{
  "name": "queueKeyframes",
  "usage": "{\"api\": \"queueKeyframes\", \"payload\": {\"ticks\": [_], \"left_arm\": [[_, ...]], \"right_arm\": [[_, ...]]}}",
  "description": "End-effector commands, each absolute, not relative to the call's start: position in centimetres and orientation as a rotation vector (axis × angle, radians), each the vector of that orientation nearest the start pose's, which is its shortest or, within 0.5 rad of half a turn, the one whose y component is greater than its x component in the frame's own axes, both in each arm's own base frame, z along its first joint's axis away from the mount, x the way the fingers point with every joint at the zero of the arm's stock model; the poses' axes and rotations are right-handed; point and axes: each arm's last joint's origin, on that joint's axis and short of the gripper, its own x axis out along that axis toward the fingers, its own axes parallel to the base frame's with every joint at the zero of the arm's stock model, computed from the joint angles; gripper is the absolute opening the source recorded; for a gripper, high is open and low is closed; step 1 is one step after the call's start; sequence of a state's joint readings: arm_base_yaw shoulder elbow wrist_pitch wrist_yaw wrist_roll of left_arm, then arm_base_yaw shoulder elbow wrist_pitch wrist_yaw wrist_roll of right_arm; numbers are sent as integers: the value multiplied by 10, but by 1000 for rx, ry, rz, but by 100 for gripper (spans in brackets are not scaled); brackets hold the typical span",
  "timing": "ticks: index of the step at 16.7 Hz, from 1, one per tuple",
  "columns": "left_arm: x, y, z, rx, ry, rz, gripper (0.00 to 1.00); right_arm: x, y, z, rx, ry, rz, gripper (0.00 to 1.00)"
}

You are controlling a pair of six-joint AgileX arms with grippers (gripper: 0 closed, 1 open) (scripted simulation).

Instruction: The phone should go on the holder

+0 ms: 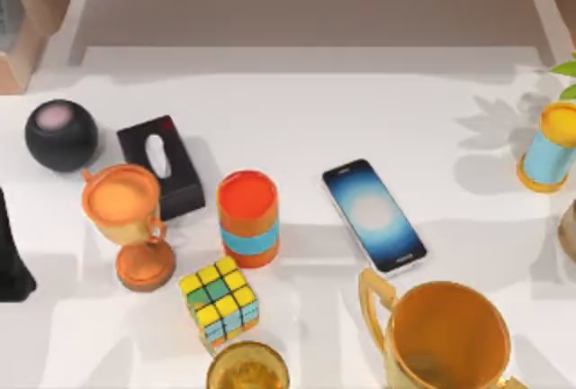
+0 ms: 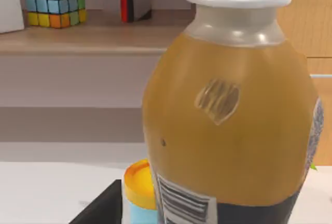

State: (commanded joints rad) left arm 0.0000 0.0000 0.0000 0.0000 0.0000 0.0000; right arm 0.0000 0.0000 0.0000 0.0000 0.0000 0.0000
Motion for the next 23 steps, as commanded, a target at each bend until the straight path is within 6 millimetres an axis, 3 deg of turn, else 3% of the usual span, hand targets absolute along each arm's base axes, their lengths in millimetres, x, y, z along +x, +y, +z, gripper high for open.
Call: {"api": "queueKeyframes", "payload": {"ticks": [3, 5, 8, 12, 15, 18, 20, 23], "left_arm": [[106, -1, 160, 0, 0, 0, 100], [106, -1, 160, 0, 0, 0, 100], [106, -1, 160, 0, 0, 0, 100], [106, -1, 160, 0, 0, 0, 100], [106, -1, 160, 0, 0, 0, 100], [106, -1, 160, 0, 0, 0, 100], [106, -1, 160, 0, 0, 0, 100], [106, -1, 160, 0, 0, 0, 100]], "right_arm": [[106, -1, 162, 1, 1, 4, 100], [105, 1, 175, 4, 10, 20, 100], [107, 5, 210, 10, 52, 56, 100], [126, 14, 275, 7, 181, 112, 100], [161, 28, 319, -9, 343, 159, 100], [215, 53, 342, -44, 565, 211, 100], [256, 77, 340, -78, 736, 244, 100], [310, 120, 311, -140, 1003, 283, 100]]}}
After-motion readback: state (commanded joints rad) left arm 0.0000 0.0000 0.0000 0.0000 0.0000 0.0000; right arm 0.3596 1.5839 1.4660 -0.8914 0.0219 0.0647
